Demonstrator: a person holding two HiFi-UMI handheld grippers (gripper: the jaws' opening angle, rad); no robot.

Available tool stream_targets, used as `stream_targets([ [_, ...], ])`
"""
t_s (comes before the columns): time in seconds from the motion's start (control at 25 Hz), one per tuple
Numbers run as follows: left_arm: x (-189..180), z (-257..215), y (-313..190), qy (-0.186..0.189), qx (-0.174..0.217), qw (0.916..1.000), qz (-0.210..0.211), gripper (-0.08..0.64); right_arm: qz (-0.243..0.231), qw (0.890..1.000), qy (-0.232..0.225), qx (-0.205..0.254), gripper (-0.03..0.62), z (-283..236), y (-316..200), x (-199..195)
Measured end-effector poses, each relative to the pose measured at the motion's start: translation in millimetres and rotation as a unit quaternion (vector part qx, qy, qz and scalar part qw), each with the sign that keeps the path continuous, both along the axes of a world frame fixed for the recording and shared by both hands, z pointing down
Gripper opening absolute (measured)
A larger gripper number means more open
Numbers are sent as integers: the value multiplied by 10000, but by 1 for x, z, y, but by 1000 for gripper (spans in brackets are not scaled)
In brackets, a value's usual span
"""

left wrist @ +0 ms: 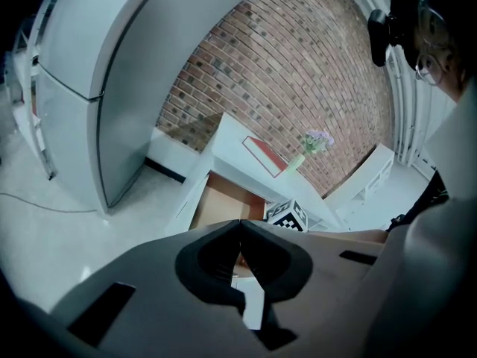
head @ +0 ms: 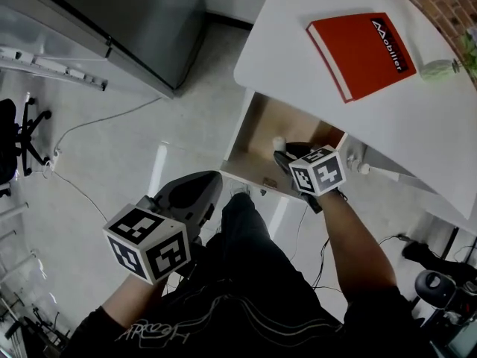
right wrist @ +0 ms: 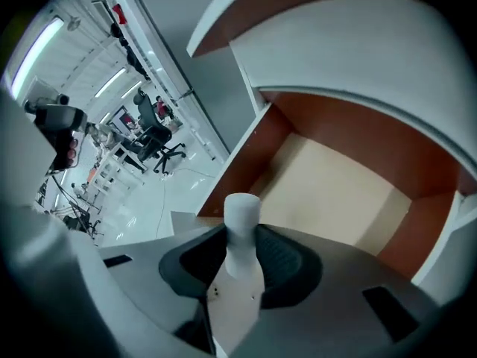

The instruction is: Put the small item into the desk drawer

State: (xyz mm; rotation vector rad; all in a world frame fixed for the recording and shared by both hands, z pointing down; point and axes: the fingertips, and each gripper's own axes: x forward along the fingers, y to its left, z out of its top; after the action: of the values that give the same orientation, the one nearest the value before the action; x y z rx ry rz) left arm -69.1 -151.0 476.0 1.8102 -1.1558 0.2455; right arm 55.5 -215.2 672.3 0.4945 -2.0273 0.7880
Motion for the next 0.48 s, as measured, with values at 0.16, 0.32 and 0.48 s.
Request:
stream_targets([
  [0.16, -6, 22, 8, 11, -188, 9998, -86, 21, 75, 9993, 151, -321, 132, 40, -1, 1],
  [0.32, -15, 38, 12, -12, -334, 9993, -192, 21, -27, 9975, 411, -581, 132, 80, 3, 5],
  [0.48, -21, 54, 17, 13, -438, 9987, -261, 21, -185, 9952, 643, -708, 133, 107, 6, 10],
])
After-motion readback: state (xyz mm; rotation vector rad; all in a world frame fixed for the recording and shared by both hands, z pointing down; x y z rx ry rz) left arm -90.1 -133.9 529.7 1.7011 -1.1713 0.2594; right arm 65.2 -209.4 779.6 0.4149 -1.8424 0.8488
